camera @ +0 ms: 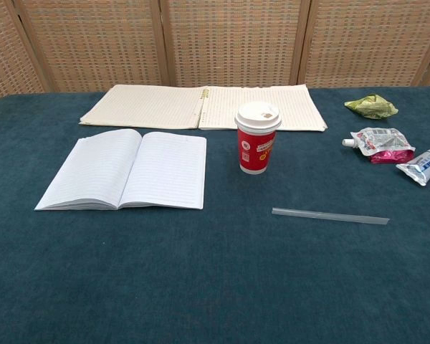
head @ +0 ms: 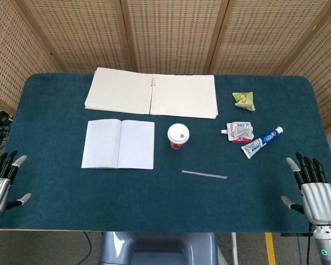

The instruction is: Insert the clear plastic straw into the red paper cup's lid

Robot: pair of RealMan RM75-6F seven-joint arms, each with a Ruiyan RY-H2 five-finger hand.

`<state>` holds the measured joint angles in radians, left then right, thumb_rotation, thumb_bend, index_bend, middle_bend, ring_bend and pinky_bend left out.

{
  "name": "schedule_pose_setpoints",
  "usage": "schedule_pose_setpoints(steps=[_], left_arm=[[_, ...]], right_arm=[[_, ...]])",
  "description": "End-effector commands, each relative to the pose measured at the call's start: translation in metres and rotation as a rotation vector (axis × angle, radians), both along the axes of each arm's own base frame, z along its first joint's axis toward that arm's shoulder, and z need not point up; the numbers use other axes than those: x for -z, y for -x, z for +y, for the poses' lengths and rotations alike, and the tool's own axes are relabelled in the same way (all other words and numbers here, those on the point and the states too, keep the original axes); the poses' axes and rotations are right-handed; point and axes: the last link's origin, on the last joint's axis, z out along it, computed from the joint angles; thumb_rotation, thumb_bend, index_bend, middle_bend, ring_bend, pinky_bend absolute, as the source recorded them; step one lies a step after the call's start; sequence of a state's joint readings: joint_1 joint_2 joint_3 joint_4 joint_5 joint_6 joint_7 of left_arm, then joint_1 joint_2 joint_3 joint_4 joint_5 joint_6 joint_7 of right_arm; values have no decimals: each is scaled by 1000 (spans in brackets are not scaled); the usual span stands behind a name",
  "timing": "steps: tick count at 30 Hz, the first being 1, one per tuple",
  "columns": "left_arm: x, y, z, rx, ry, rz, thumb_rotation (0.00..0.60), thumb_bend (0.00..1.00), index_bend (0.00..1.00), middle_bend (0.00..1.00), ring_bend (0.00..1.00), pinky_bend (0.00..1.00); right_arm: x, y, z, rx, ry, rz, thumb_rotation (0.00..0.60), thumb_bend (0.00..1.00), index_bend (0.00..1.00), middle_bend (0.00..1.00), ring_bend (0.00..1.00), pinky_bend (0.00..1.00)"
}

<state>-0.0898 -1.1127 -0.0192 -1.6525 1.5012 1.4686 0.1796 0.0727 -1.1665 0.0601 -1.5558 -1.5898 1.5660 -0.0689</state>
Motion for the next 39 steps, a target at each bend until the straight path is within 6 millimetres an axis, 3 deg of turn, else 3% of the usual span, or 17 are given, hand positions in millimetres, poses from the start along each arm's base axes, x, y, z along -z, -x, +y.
schedule_pose_setpoints(steps=[1,11,22,29,34,39], left_arm=[[0,0,0,-6,7,6,600,71,0,0,0,0],[-1,0,0,-5,-3,6,600,70,0,0,0,0],[-4,6,2,-30,-7,15,600,70,0,0,0,0],[-4,7,3,-30,-4,13,600,71,0,0,0,0],[-2,10,6,-44,6,12,600,70,0,0,0,0],[-1,13,7,-54,16,8,600,71,0,0,0,0]], right_arm=[[0,0,0,3,-5,4,600,233,26,0,0,0],[2,-2,0,2,-9,-1,600,233,33,0,0,0],[17,-14,-3,-19,-37,1,600,231,126,0,0,0],[40,-59,-26,-116,-73,-40,600,235,312,0,0,0],[85,-108,-56,-149,-113,-114,600,291,430,63,0,0],[117,-125,-68,-96,-152,-141,600,333,474,92,0,0]])
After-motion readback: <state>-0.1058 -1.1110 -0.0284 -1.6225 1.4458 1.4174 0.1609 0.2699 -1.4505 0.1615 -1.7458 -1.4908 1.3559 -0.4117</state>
